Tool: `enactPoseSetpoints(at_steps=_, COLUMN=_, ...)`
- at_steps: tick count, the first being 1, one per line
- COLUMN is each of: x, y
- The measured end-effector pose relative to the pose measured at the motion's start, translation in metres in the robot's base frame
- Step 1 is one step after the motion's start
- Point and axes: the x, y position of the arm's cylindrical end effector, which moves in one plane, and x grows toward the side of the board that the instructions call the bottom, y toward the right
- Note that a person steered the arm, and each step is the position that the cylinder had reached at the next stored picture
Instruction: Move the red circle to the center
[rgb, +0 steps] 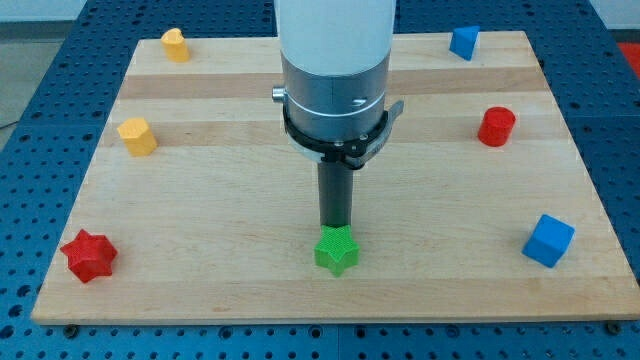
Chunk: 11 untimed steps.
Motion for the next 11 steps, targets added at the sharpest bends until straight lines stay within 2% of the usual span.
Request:
enactPoseSetpoints(at_steps=1, x=-0.001, y=0.0)
enactPoseSetpoints(at_steps=2, x=-0.03, y=0.002)
enactPoseSetpoints(at_steps=3, x=-0.049, y=0.071)
enactPoseSetpoints(at_steps=5, x=-0.095, y=0.252)
enactPoseSetpoints(at_steps=6, x=-0.112, y=0.281)
enactPoseSetpoints(at_steps=8, x=-0.115, y=0.152)
enactPoseSetpoints(at_steps=9, x=-0.113, y=0.153)
enactPoseSetpoints(at_steps=10, x=-0.091, y=0.208)
enactPoseSetpoints(at_steps=11, x=-0.113, y=0.242)
